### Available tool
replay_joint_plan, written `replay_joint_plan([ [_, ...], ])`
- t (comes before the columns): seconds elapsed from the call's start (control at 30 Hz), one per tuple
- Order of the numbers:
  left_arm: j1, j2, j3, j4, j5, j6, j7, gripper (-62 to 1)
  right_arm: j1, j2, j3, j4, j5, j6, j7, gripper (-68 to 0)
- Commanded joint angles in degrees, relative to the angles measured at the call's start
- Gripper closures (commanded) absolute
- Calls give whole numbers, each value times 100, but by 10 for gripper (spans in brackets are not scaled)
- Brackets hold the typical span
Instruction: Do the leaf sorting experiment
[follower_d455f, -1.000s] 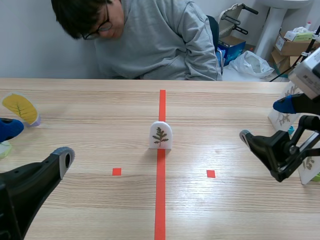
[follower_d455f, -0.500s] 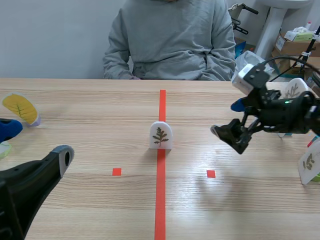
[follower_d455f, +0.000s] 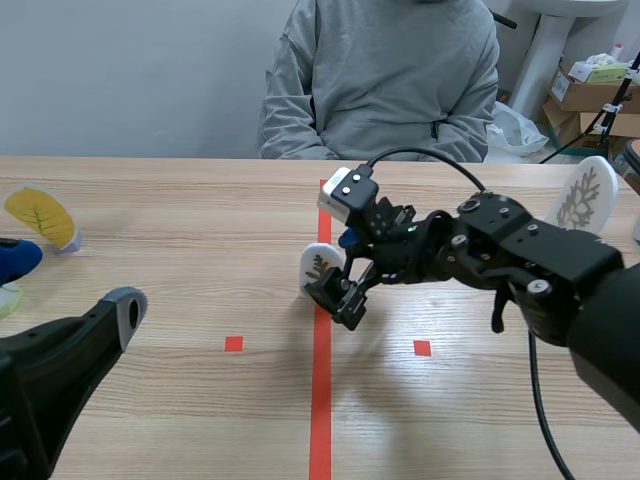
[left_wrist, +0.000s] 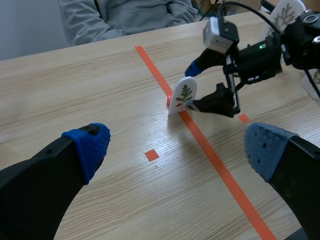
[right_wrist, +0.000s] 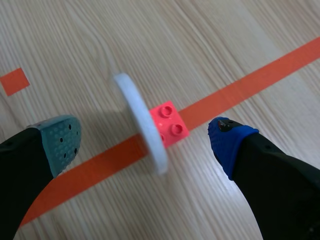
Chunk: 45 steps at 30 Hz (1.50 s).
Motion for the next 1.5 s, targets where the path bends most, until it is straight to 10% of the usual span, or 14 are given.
replay_joint_plan([
  [0.0,-17,31,-15,11,-42,-13,-66,-572,127,-26,7,52,22,-63,109,-519],
  [0.33,-17,31,-15,11,-42,-13,-68,-572,114,-195,-79,-74,0,-175,234,-505],
  [0.83,-17,31,-15,11,-42,-13,-66,-572,50,-192,-79,-74,0,-407,280,-179],
  [1.47,-17,31,-15,11,-42,-13,-63,-572,48,-116,-79,-28,2,-361,275,-30],
])
